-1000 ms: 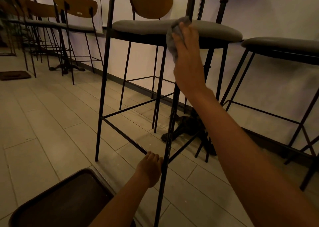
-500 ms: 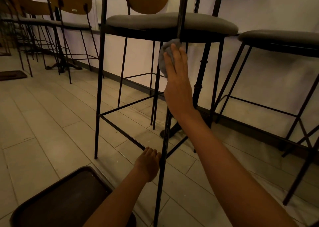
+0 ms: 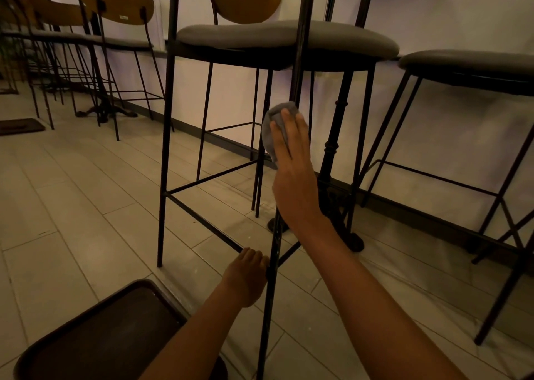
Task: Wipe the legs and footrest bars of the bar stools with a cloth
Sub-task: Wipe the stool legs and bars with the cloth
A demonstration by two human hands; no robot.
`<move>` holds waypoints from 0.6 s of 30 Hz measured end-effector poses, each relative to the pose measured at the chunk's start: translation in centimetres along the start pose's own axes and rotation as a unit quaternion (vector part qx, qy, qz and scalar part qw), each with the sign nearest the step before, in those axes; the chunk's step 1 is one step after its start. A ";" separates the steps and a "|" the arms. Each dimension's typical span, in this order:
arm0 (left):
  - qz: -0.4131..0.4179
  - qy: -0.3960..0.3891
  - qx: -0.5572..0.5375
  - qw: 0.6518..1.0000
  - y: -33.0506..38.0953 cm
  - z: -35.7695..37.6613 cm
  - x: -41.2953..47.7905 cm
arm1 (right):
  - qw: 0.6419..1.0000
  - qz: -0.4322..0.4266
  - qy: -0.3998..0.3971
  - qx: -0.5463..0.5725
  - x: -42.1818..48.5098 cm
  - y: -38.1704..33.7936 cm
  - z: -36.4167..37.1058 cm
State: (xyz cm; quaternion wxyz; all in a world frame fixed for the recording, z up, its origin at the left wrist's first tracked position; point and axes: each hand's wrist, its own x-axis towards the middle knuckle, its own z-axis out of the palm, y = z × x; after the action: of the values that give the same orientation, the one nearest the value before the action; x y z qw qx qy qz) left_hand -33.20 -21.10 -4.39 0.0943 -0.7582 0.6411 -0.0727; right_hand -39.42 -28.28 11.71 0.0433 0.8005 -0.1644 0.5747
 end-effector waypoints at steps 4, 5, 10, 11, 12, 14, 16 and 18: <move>0.010 0.000 0.021 1.000 -0.2 0.3 0.1 | 1.000 -0.018 -0.021 -0.002 -0.5 0.0 0.4; 0.011 0.005 0.020 1.000 -0.2 0.5 0.2 | 1.000 -0.019 -0.020 -0.003 -0.2 0.0 0.4; 0.009 0.011 0.009 1.000 -0.3 0.8 0.3 | 1.000 0.002 -0.011 -0.023 -0.9 -0.7 0.5; 0.013 0.012 0.013 1.000 -0.3 0.8 0.3 | 1.000 0.004 -0.015 -0.024 -1.5 -0.7 0.5; 0.020 0.014 0.019 1.000 -0.3 0.9 0.3 | 1.000 0.011 -0.020 -0.021 -2.4 -0.7 0.6; 0.027 0.029 0.008 0.999 -0.5 0.9 0.1 | 0.999 0.005 -0.035 -0.028 -5.0 -0.5 1.0; 0.030 0.059 -0.026 0.997 -0.8 1.1 -0.1 | 0.998 0.001 -0.042 -0.044 -6.9 -0.5 1.0; 0.043 0.085 -0.052 0.994 -1.1 1.3 -0.3 | 0.998 0.003 -0.044 -0.042 -7.0 -0.6 0.8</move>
State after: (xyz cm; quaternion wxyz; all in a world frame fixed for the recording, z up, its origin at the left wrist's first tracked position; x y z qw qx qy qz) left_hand -31.88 -20.60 -5.38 0.0030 -0.7248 0.6819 -0.0988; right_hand -40.49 -26.43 4.93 0.0681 0.8218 -0.1923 0.5320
